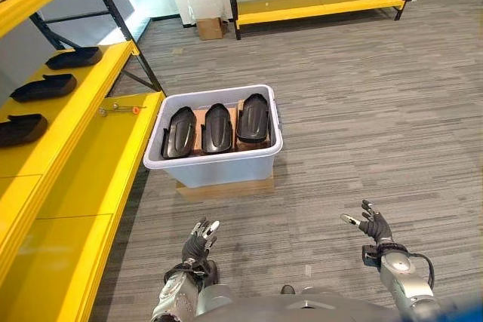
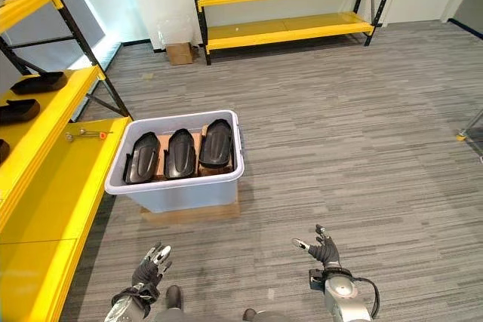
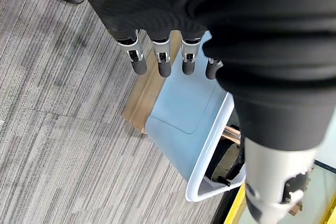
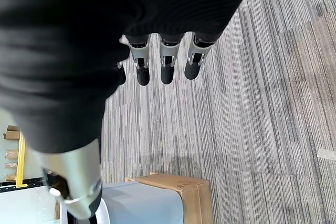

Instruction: Move parts from the plastic box to the shelf.

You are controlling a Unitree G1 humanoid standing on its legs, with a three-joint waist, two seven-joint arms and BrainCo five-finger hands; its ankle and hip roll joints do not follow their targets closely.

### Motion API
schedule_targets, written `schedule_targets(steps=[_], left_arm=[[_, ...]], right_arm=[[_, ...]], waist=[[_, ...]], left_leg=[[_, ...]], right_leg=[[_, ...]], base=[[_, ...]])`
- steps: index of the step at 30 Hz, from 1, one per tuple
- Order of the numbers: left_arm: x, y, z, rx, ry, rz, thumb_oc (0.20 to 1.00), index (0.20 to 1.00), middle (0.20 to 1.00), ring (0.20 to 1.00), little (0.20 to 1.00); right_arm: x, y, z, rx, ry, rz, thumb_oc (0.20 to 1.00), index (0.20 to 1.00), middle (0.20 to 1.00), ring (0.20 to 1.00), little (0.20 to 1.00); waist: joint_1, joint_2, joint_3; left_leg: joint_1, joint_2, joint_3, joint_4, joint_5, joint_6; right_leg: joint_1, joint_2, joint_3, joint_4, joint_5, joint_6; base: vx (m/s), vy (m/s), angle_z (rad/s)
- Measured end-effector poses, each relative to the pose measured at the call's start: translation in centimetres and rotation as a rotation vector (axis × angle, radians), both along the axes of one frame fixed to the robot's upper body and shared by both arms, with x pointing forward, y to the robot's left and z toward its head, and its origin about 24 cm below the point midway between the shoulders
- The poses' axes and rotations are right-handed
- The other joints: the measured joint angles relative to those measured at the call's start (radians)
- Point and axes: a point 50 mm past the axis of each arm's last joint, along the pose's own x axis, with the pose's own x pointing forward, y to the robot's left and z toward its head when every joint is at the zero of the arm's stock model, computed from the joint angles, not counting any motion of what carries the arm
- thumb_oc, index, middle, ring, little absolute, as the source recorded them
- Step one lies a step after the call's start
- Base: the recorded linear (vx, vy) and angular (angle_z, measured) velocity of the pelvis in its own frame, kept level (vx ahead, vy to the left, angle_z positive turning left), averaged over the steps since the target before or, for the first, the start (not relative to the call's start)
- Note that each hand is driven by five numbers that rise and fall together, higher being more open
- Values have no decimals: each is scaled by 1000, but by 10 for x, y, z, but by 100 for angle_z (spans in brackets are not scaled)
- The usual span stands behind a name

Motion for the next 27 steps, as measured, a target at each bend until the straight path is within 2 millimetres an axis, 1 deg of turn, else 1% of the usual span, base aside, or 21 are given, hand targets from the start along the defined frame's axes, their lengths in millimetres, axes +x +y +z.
schedule_targets(steps=[2, 3, 4, 5, 6, 7, 8, 9, 11, 13, 15, 17, 18, 19, 21, 22, 23, 24, 25, 26, 27], left_arm=[[2, 0, 1, 2, -7, -3, 1000, 1000, 1000, 1000, 1000], [4, -1, 0, 7, -4, -8, 1000, 1000, 1000, 1000, 1000], [6, -1, -1, 12, 3, -12, 1000, 1000, 1000, 1000, 1000], [8, -1, 0, 12, -3, -14, 1000, 1000, 1000, 1000, 1000], [10, 3, 2, 33, -4, -16, 1000, 1000, 1000, 1000, 1000], [13, 7, 5, 58, -21, -27, 1000, 1000, 1000, 1000, 1000], [15, 13, 7, 88, -27, -37, 1000, 1000, 1000, 1000, 1000], [14, 22, 8, 122, -21, -32, 1000, 1000, 1000, 1000, 1000], [15, 27, 10, 163, -22, -59, 1000, 1000, 1000, 1000, 1000], [17, 31, 14, 181, -41, -64, 1000, 1000, 1000, 1000, 1000], [22, 39, 21, 216, -69, -76, 1000, 1000, 1000, 1000, 1000], [28, 39, 25, 238, -97, -102, 1000, 1000, 1000, 1000, 1000], [29, 36, 26, 236, -99, -112, 1000, 1000, 1000, 1000, 1000], [30, 33, 25, 238, -96, -121, 1000, 1000, 1000, 1000, 1000], [27, 29, 23, 234, -86, -130, 1000, 1000, 1000, 1000, 1000], [23, 29, 21, 232, -76, -129, 1000, 1000, 1000, 1000, 1000], [23, 28, 21, 231, -81, -128, 1000, 1000, 1000, 1000, 1000], [27, 29, 25, 234, -103, -121, 1000, 1000, 1000, 1000, 1000], [31, 29, 27, 238, -120, -119, 1000, 1000, 1000, 1000, 1000], [34, 28, 29, 238, -130, -115, 1000, 1000, 1000, 1000, 1000], [34, 26, 28, 237, -126, -113, 1000, 1000, 1000, 1000, 1000]], right_arm=[[-2, -4, 0, -8, 6, 7, 1000, 1000, 1000, 1000, 1000], [-4, -8, 0, -11, 10, 1, 1000, 1000, 1000, 1000, 1000], [-7, -13, 1, -14, 9, -20, 1000, 1000, 1000, 1000, 1000], [-10, -16, 1, -15, 13, -30, 1000, 1000, 1000, 1000, 1000], [-11, -10, -2, 2, 21, -31, 1000, 1000, 1000, 1000, 1000], [-10, -2, -2, 24, 11, -13, 1000, 1000, 1000, 1000, 1000], [-7, 7, -2, 54, -6, -9, 1000, 1000, 1000, 1000, 1000], [-1, 23, 0, 99, -36, 0, 1000, 1000, 1000, 1000, 1000], [6, 33, 6, 126, -75, 15, 1000, 1000, 1000, 1000, 1000], [18, 40, 13, 135, -116, 52, 1000, 1000, 1000, 1000, 1000], [26, 43, 21, 136, -154, 63, 1000, 1000, 1000, 1000, 1000], [36, 44, 29, 132, -192, 64, 1000, 1000, 1000, 1000, 1000], [39, 45, 32, 129, -205, 59, 1000, 1000, 1000, 1000, 1000], [40, 44, 32, 125, -206, 52, 1000, 1000, 1000, 1000, 1000], [39, 43, 31, 121, -200, 45, 1000, 1000, 1000, 1000, 1000], [37, 43, 29, 120, -187, 41, 1000, 1000, 1000, 1000, 1000], [35, 41, 27, 117, -180, 37, 1000, 1000, 1000, 1000, 1000], [34, 41, 27, 114, -178, 32, 1000, 1000, 1000, 1000, 1000], [32, 39, 25, 111, -172, 24, 1000, 1000, 1000, 1000, 1000], [29, 36, 24, 110, -163, 5, 1000, 1000, 1000, 1000, 1000], [26, 31, 23, 107, -161, -37, 1000, 1000, 1000, 1000, 1000]], waist=[[-6, 5, 12], [-8, 6, 13], [-12, 8, 10], [-12, 26, 0], [-9, 23, -9], [-1, -5, -6], [6, -29, -4], [16, -55, -7], [26, -60, -9], [29, -54, -7], [52, -57, -9], [56, -47, -3], [55, -39, 2], [56, -36, 2], [61, -28, 7], [63, -23, 11], [61, -20, 10], [56, -22, 12], [46, -24, 14], [27, -38, 10], [10, -47, 5]], left_leg=[[21, -18, -3, 6, 0, 1], [37, -36, 26, 15, -5, 9], [66, -75, 55, 19, -24, 39], [84, -83, 65, 18, -38, 60], [104, -110, 77, -9, -37, 63], [102, -143, 83, -11, -49, 80], [102, -175, 95, -8, -55, 104], [100, -219, 101, -5, -59, 135], [101, -243, 109, -5, -68, 162], [102, -249, 122, -5, -77, 179], [105, -263, 137, -5, -88, 199], [114, -272, 154, -5, -96, 216], [123, -281, 160, -5, -106, 231], [127, -289, 160, -6, -118, 239], [146, -302, 182, -10, -134, 254], [152, -304, 193, -9, -132, 258], [153, -299, 190, -10, -138, 254], [146, -290, 182, -6, -136, 252], [137, -286, 168, -6, -133, 248], [131, -286, 152, -5, -132, 247], [136, -300, 155, -5, -137, 242]], right_leg=[[18, -13, 3, -4, -2, 6], [20, -28, 3, -10, -9, 27], [36, -65, -1, -8, -15, 60], [39, -70, -5, -4, -20, 84], [38, -98, -6, 14, -27, 107], [18, -130, -5, 39, -37, 129], [15, -161, -4, 53, -43, 142], [-6, -205, -6, 85, -32, 151], [-35, -232, -7, 131, -19, 166], [-75, -250, -11, 199, -10, 175], [-112, -260, -35, 255, 26, 210], [-145, -276, -37, 316, 48, 215], [-164, -292, -50, 361, 58, 220], [-178, -304, -63, 393, 66, 212], [-234, -343, -93, 505, 93, 218], [-263, -351, -95, 557, 86, 218], [-284, -329, -91, 587, 54, 216], [-300, -272, -74, 576, 16, 225], [-307, -214, -49, 535, -11, 227], [-307, -164, -34, 465, -18, 214], [-312, -150, -46, 312, -9, 202]], base=[[167, 400, -10], [225, 501, 8], [190, 427, 15], [192, 456, 25], [101, 302, 16], [86, 288, 4], [90, 416, -3], [70, 419, -7], [29, 291, -6], [10, 239, -8], [19, 303, -22], [65, 299, -24], [105, 283, -15], [96, 235, -19], [-9, 118, -28], [3, 26, -25], [79, 0, -14], [95, -18, 9], [110, -45, 31], [166, -119, 47], [207, -167, 32]])
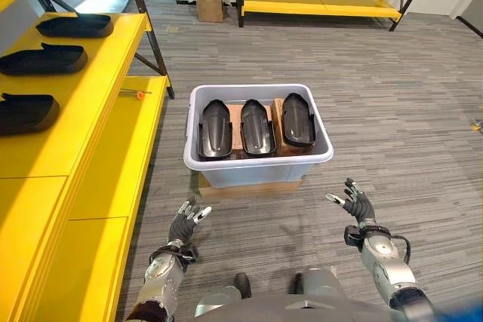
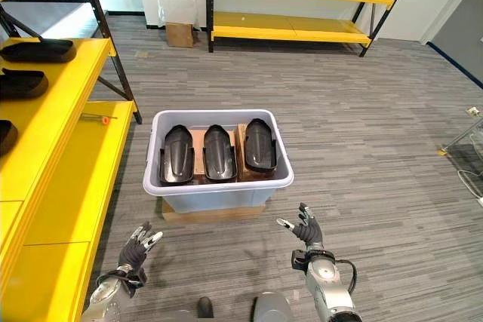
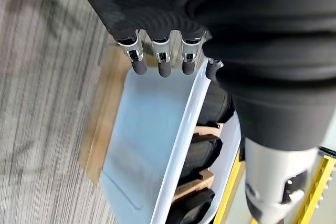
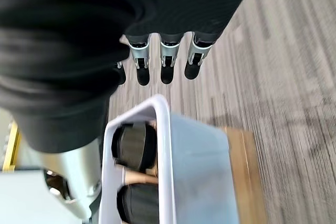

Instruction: Move parts from the plastic box to the shelf.

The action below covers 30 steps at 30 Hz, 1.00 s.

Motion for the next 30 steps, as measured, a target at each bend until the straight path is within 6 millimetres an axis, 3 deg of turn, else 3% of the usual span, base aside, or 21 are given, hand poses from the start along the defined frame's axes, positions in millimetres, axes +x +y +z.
schedule_targets(steps=[2, 4, 6, 9, 12, 13, 15, 16, 19, 22, 25, 27, 29, 30], left_arm=[[1, -2, 0, -5, -2, 3, 1000, 1000, 1000, 1000, 1000], [-4, -2, -2, 2, 10, -7, 1000, 1000, 1000, 1000, 1000], [-11, -1, -5, 10, 30, -14, 1000, 1000, 1000, 1000, 1000], [-24, -2, -11, 5, 61, -12, 1000, 1000, 1000, 1000, 1000], [-35, 0, -14, 11, 86, -7, 1000, 1000, 1000, 1000, 1000], [-38, -4, -17, -6, 100, 3, 1000, 1000, 1000, 1000, 1000], [-44, -9, -18, -19, 105, 3, 1000, 1000, 1000, 1000, 1000], [-44, -10, -18, -19, 105, 0, 1000, 1000, 1000, 1000, 1000], [-35, -15, -14, -27, 71, -15, 1000, 1000, 1000, 1000, 1000], [-10, -21, -3, -33, -4, -39, 1000, 1000, 1000, 1000, 1000], [4, -34, 3, -115, -47, -16, 1000, 1000, 1000, 1000, 1000], [9, -48, 4, -157, -58, -27, 1000, 1000, 1000, 1000, 1000], [16, -54, 16, -172, -107, -66, 1000, 1000, 1000, 1000, 1000], [20, -56, 19, -175, -122, -74, 1000, 1000, 1000, 1000, 1000]], right_arm=[[-4, -9, -2, -11, 8, -47, 1000, 1000, 1000, 1000, 1000], [-10, -11, -9, -10, 42, -61, 1000, 1000, 1000, 1000, 1000], [-16, -12, -16, -7, 78, -71, 1000, 1000, 1000, 1000, 1000], [-20, -12, -20, -5, 98, -77, 1000, 1000, 1000, 1000, 1000], [-27, -13, -23, -1, 117, -98, 1000, 1000, 1000, 1000, 1000], [-29, -18, -25, 3, 129, -122, 1000, 1000, 1000, 1000, 1000], [-24, -20, -21, 10, 108, -150, 1000, 1000, 1000, 1000, 1000], [-21, -19, -19, 10, 101, -146, 1000, 1000, 1000, 1000, 1000], [-14, -22, -11, -10, 66, -148, 1000, 1000, 1000, 1000, 1000], [-10, -35, -3, -77, 47, -151, 1000, 1000, 1000, 1000, 1000], [-9, -39, -2, -100, 46, -148, 1000, 1000, 1000, 1000, 1000], [-4, -35, 1, -98, 26, -131, 1000, 1000, 1000, 1000, 1000], [3, -24, 13, -106, -46, -63, 1000, 1000, 1000, 1000, 1000], [3, -25, 14, -116, -53, -58, 1000, 1000, 1000, 1000, 1000]], waist=[[1, -2, -3], [2, -7, -6], [8, -9, 0], [6, -23, 2], [-12, -64, -27], [-3, -46, -31], [-2, 11, -31], [3, 25, -26], [-1, 36, -22], [-14, 40, -15], [-19, 30, -5], [-41, 30, 1], [-67, 36, 17], [-71, 29, 19]], left_leg=[[8, -10, 8, 7, -13, 5], [31, -11, 4, 7, -28, -7], [67, -1, 3, 3, -35, -9], [109, 21, -10, 0, -61, -39], [129, 40, -74, 0, -86, -94], [144, 76, -78, 2, -93, -119], [158, 138, -68, 14, -107, -151], [158, 158, -50, 35, -105, -155], [151, 195, -28, 111, -100, -161], [108, 253, -49, 216, -91, -174], [9, 277, -74, 392, -27, -201], [-49, 270, -79, 479, -17, -193], [-110, 307, -82, 617, 70, -224], [-150, 296, -82, 676, 53, -232]], right_leg=[[8, -61, -25, -198, 80, 13], [5, -121, -14, -357, 193, 52], [0, -164, -13, -393, 246, 71], [25, -160, -8, -370, 257, 69], [107, -109, 25, -346, 252, 60], [139, -65, 33, -371, 257, -6], [170, 4, 18, -405, 261, -44], [177, 25, 13, -405, 254, -60], [209, 61, 12, -405, 219, -99], [194, 107, 8, -346, 149, -141], [153, 112, -4, -248, 74, -183], [143, 123, -12, -193, 22, -234], [148, 145, -11, -172, -4, -252], [150, 139, 2, -172, -1, -249]], base=[[240, -192, 1], [182, -123, -12], [199, -141, 0], [196, -173, 17], [239, -201, 56], [254, -236, 30], [206, -206, -4], [168, -168, -22], [216, -226, -12], [238, -321, 0], [226, -365, 5], [253, -417, 12], [105, -286, -19], [3, -55, -33]])
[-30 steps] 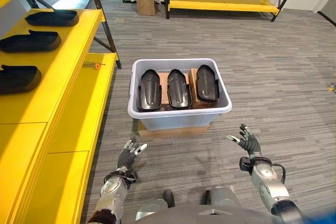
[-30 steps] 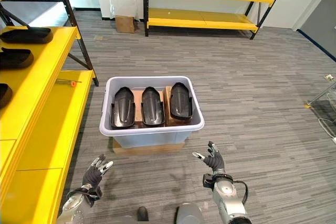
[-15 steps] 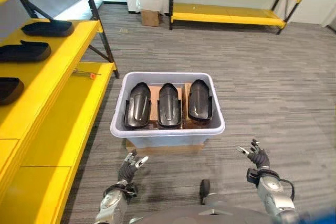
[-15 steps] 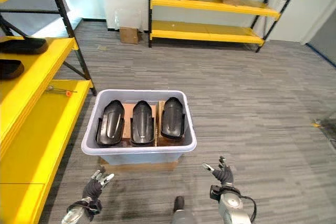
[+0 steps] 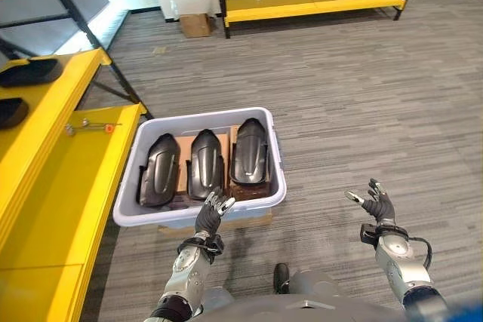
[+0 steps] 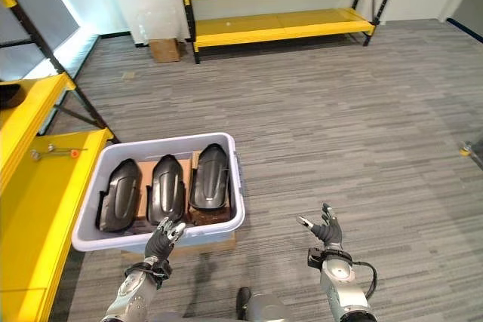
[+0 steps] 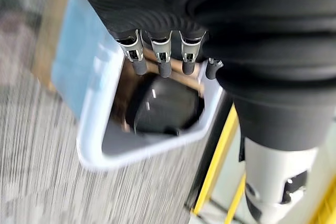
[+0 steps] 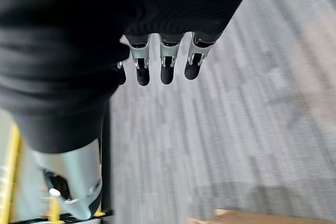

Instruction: Move parts from the plastic box to the shelf.

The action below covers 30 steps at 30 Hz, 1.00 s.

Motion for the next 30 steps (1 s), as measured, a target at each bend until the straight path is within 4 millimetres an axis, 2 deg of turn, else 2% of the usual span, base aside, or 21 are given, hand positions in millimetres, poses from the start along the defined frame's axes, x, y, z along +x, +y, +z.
schedule_targets(steps=[1, 2, 3, 4, 5, 6, 7, 8, 9, 10, 11, 13, 14, 15, 16, 18, 19, 22, 27, 28, 30], left_arm=[[1, -1, 1, 0, -3, -4, 1000, 1000, 1000, 1000, 1000], [5, -2, 3, 1, -9, -10, 1000, 1000, 1000, 1000, 1000], [6, -1, 3, 5, -11, -12, 1000, 1000, 1000, 1000, 1000], [4, 2, 2, 11, 0, -8, 1000, 1000, 1000, 1000, 1000], [-2, 8, -2, 24, 23, -2, 1000, 1000, 1000, 1000, 1000], [-3, 13, -4, 39, 39, -4, 1000, 1000, 1000, 1000, 1000], [-4, 17, -4, 51, 41, -4, 1000, 1000, 1000, 1000, 1000], [-4, 18, -5, 57, 45, -7, 1000, 1000, 1000, 1000, 1000], [-3, 10, -7, 32, 49, -4, 1000, 1000, 1000, 1000, 1000], [-3, 12, -9, 29, 55, 12, 1000, 1000, 1000, 1000, 1000], [-7, 8, -13, 17, 77, -6, 1000, 1000, 1000, 1000, 1000], [-4, 7, -12, 17, 72, -14, 1000, 1000, 1000, 1000, 1000], [-3, 7, -12, 14, 64, -25, 1000, 1000, 1000, 1000, 1000], [-2, 8, -11, 16, 60, -30, 1000, 1000, 1000, 1000, 1000], [-4, 19, -11, 60, 64, -35, 1000, 1000, 1000, 1000, 1000], [-17, 33, -16, 104, 108, -18, 1000, 1000, 1000, 1000, 1000], [-25, 44, -18, 137, 138, 11, 1000, 1000, 1000, 1000, 1000], [-33, 53, -20, 160, 157, 28, 1000, 1000, 1000, 1000, 1000], [-45, 36, -28, 102, 185, 33, 1000, 1000, 1000, 1000, 1000], [-45, 34, -26, 95, 175, 33, 1000, 1000, 1000, 1000, 1000], [-39, 33, -21, 93, 142, 30, 1000, 1000, 1000, 1000, 1000]], right_arm=[[0, -2, 1, -14, 1, 5, 1000, 1000, 1000, 1000, 1000], [-1, -5, 1, -33, 3, 10, 1000, 1000, 1000, 1000, 1000], [-1, -6, 0, -45, 10, 14, 1000, 1000, 1000, 1000, 1000], [0, -5, 0, -45, 12, 21, 1000, 1000, 1000, 1000, 1000], [4, -3, 2, -47, 4, 37, 1000, 1000, 1000, 1000, 1000], [4, -4, 3, -48, 1, 37, 1000, 1000, 1000, 1000, 1000], [3, -6, 3, -57, 4, 37, 1000, 1000, 1000, 1000, 1000], [2, -9, 3, -59, 9, 26, 1000, 1000, 1000, 1000, 1000], [2, -19, 7, -79, 3, 6, 1000, 1000, 1000, 1000, 1000], [3, -25, 13, -105, -8, 22, 1000, 1000, 1000, 1000, 1000], [4, -35, 17, -127, -10, 6, 1000, 1000, 1000, 1000, 1000], [-1, -38, 13, -123, 14, -2, 1000, 1000, 1000, 1000, 1000], [-7, -36, 8, -111, 34, -7, 1000, 1000, 1000, 1000, 1000], [-8, -34, 6, -100, 37, -8, 1000, 1000, 1000, 1000, 1000], [-15, -9, -9, -9, 63, 2, 1000, 1000, 1000, 1000, 1000], [-20, 13, -18, 54, 87, 28, 1000, 1000, 1000, 1000, 1000], [-20, 27, -21, 81, 93, 75, 1000, 1000, 1000, 1000, 1000], [-14, 30, -17, 61, 75, 108, 1000, 1000, 1000, 1000, 1000], [-2, 21, -3, -34, 28, 172, 1000, 1000, 1000, 1000, 1000], [1, 19, 1, -53, 18, 209, 1000, 1000, 1000, 1000, 1000], [5, 22, 8, -76, -6, 263, 1000, 1000, 1000, 1000, 1000]], waist=[[2, 4, 0], [-3, 13, 1], [1, 12, 9], [5, 16, 10], [3, 17, 13], [-7, 18, 12], [-8, 18, 12], [-11, 25, 15], [-20, 68, 34], [-25, 39, 26], [-26, 47, 25], [-28, 63, 24], [-35, 72, 20], [-34, 78, 15], [-17, 29, -11], [10, -2, -27], [33, -20, -35], [58, -36, -46], [67, -14, -43], [85, -12, -44], [87, -19, -42]], left_leg=[[-16, -17, -2, 14, -16, 0], [-79, -42, -30, 80, 3, -7], [-119, -56, -25, 110, -9, 11], [-119, -65, -5, 27, -25, 25], [-88, -62, 10, -174, -23, 22], [-57, -55, 5, -336, -7, 13], [-25, -46, -2, -486, 26, 13], [-14, -32, -20, -580, 54, 16], [-6, 29, -94, -646, 82, 11], [-22, 79, -70, -642, 94, 0], [-32, 83, -65, -605, 85, 12], [32, 4, 8, -559, 54, 22], [84, -56, 62, -570, 39, 44], [106, -74, 86, -592, 14, 51], [115, -144, 85, -642, 25, 75], [114, -171, 84, -668, 33, 90], [110, -180, 84, -676, 33, 98], [102, -181, 81, -682, 22, 96], [96, -154, 56, -682, 33, 84], [91, -145, 48, -681, 38, 84], [74, -138, 26, -677, 45, 79]], right_leg=[[4, 0, 13, -1, -1, -9], [5, 2, 14, -1, 4, -38], [9, 3, 18, -4, -2, -30], [11, 3, 24, -7, 5, -1], [24, 9, 41, -9, 15, 19], [34, 17, 43, -17, 14, 25], [43, 23, 46, -27, 0, 52], [46, 16, 26, 1, -56, 192], [-38, -13, -2, 203, -124, 148], [-91, -97, 71, 282, -170, 130], [-79, -95, 92, 272, -167, 145], [-30, -112, 105, 219, -124, 151], [9, -128, 94, 186, -112, 167], [11, -137, 91, 185, -111, 169], [39, -192, 92, 118, -84, 210], [60, -218, 90, 26, -44, 211], [93, -223, 89, -54, -5, 218], [122, -225, 81, -130, 38, 270], [147, -192, 58, -163, 47, 258], [150, -183, 44, -169, 47, 255], [147, -173, 33, -174, 50, 248]], base=[[30, 67, -13], [54, 179, -13], [85, 292, -20], [85, 292, -49], [78, 318, -49], [50, 356, -38], [26, 392, -12], [20, 437, -9], [16, 370, -5], [0, 458, -21], [-28, 509, -42], [-32, 524, -36], [-8, 341, 3], [-5, 208, 30], [-4, 128, 31], [-8, 38, 17], [7, 14, 4], [28, 11, 5], [58, 12, 13], [51, 11, 12], [48, 15, 26]])
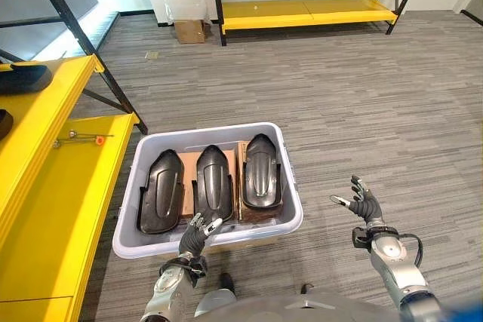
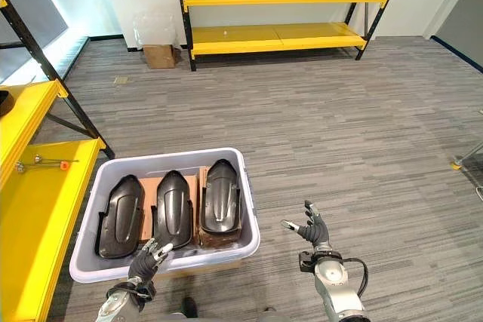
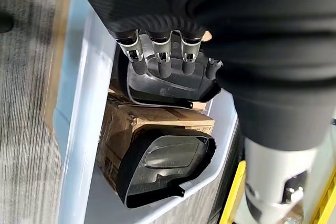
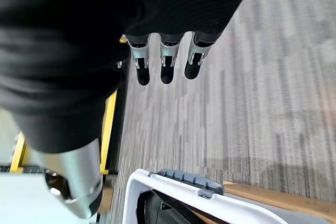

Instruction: Move parts from the plastic box to the shelf.

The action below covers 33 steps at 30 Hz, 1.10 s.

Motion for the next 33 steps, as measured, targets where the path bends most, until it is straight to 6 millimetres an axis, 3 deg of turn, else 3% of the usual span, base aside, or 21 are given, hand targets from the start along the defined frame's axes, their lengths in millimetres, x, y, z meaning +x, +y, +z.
schedule_targets(steps=[4, 8, 13, 15, 19, 24, 28, 33], left_arm=[[5, -1, 6, 0, -41, -2, 1000, 1000, 1000, 1000, 1000], [24, -2, 24, 10, -157, -14, 1000, 1000, 1000, 1000, 1000], [51, 8, 68, 66, -368, -4, 1000, 1000, 1000, 1000, 1000], [61, 11, 90, 72, -467, 26, 1000, 1000, 1000, 1000, 1000], [82, 15, 134, 79, -661, 94, 1000, 1000, 1000, 1000, 1000], [85, 26, 157, 131, -780, 158, 1000, 1000, 1000, 1000, 1000], [82, 32, 186, 135, -919, 213, 1000, 1000, 1000, 1000, 1000], [85, 28, 225, 100, -1111, 256, 1000, 1000, 1000, 1000, 1000]], right_arm=[[17, 17, 10, -20, -47, 89, 1000, 1000, 1000, 1000, 1000], [41, 32, 29, -24, -132, 144, 1000, 1000, 1000, 1000, 1000], [63, 43, 50, -26, -218, 176, 1000, 1000, 1000, 1000, 1000], [67, 45, 55, -26, -236, 181, 1000, 1000, 1000, 1000, 1000], [67, 53, 53, -26, -231, 201, 1000, 1000, 1000, 1000, 1000], [67, 66, 44, 17, -195, 116, 1000, 1000, 1000, 1000, 1000], [66, 60, 32, 58, -136, -20, 1000, 1000, 1000, 1000, 1000], [67, 52, 21, 54, -70, -125, 1000, 1000, 1000, 1000, 1000]], waist=[[45, -7, 11], [111, -6, 45], [168, -1, 78], [172, -1, 82], [200, -2, 97], [218, -3, 115], [232, 6, 141], [249, 41, 160]], left_leg=[[-23, 0, -23, 5, 7, -9], [-74, -2, -56, 32, 7, -10], [-122, -13, -90, 62, 7, -6], [-136, -19, -103, 66, 7, -6], [-153, -25, -122, 81, 5, -5], [-179, -27, -142, 100, 2, -7], [-188, -33, -160, 108, 2, -6], [-217, -38, -166, 122, 1, -5]], right_leg=[[3, 3, -30, -7, 0, 0], [-17, 3, -60, -4, -2, -3], [-31, -1, -93, -1, -2, -5], [-33, -1, -108, -2, -3, -5], [-29, -3, -131, -2, -6, -5], [-35, -4, -147, -1, -9, -6], [-34, -7, -157, 0, -9, -6], [-58, -7, -162, 12, -14, -8]], base=[[38, 28, 18], [-14, 28, 28], [4, 21, 22], [15, 12, 18], [11, 1, 18], [2, 9, 12], [-8, 10, 8], [-37, 19, 4]])
